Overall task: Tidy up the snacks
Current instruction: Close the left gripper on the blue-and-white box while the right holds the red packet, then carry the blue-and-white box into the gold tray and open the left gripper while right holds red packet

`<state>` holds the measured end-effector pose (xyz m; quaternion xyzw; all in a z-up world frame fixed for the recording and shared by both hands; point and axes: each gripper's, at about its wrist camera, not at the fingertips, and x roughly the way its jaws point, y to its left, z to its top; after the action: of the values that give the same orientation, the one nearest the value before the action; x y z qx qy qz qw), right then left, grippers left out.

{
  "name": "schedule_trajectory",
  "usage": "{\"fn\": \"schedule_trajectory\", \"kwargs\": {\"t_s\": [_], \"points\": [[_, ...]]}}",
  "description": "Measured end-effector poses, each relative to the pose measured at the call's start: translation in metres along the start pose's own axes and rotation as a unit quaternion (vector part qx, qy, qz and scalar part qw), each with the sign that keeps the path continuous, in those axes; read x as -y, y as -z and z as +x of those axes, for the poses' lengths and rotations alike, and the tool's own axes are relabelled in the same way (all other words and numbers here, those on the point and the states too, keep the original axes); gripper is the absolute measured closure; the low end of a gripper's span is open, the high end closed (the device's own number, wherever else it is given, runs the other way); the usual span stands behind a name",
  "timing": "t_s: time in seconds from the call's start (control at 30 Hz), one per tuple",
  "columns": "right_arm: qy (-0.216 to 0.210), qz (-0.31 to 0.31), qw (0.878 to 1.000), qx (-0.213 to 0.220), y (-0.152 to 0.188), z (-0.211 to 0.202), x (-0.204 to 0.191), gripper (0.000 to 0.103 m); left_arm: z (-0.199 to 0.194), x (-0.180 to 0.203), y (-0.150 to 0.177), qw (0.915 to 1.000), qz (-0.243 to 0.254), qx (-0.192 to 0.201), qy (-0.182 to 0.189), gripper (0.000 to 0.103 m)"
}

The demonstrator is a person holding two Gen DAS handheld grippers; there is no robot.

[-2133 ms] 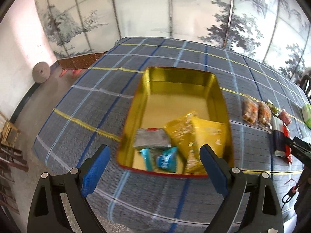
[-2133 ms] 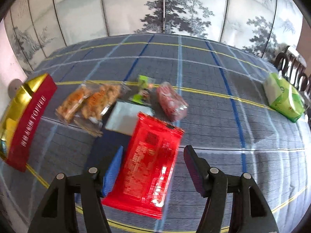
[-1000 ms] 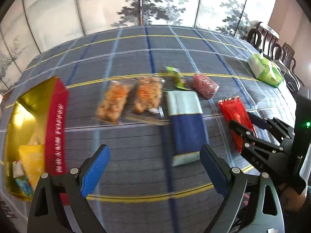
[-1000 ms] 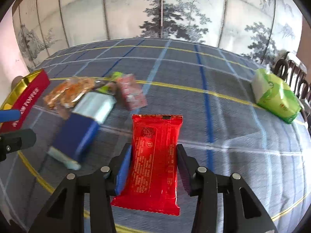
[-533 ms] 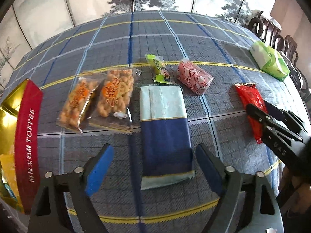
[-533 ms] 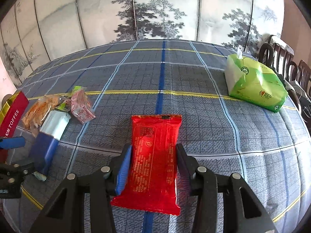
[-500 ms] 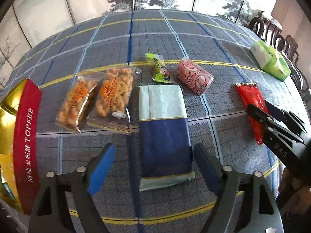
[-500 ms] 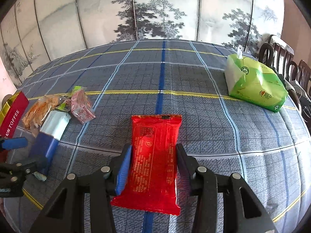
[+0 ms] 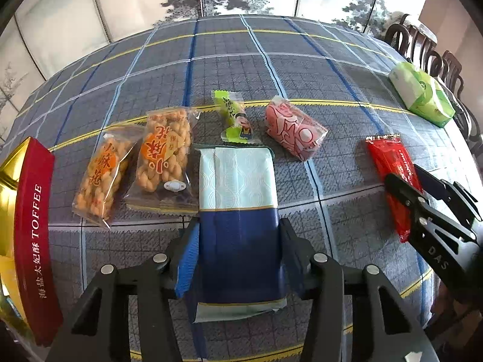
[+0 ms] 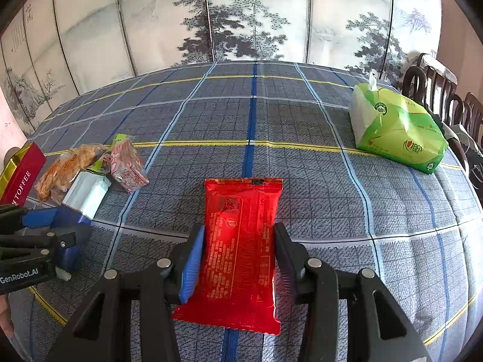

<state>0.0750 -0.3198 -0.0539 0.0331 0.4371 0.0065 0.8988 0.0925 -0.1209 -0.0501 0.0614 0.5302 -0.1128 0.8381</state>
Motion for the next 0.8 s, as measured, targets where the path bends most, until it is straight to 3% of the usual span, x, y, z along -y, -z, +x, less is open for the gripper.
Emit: {"fn": "schedule_trajectory", "kwargs": {"t_s": [0.53,0.8], "points": [[0.006,-0.007,1.0,-0.001,0.001,0.0,-0.003,0.055,-0.032,-0.005,0.033,0.9992,0.024,0.001,0.031,0.057],[0.007,-0.008,1.0,-0.002,0.001,0.0,-0.003,0.056,-0.066,-0.034,0.04,0.9995,0.01,0.026,0.015,0.057]]}}
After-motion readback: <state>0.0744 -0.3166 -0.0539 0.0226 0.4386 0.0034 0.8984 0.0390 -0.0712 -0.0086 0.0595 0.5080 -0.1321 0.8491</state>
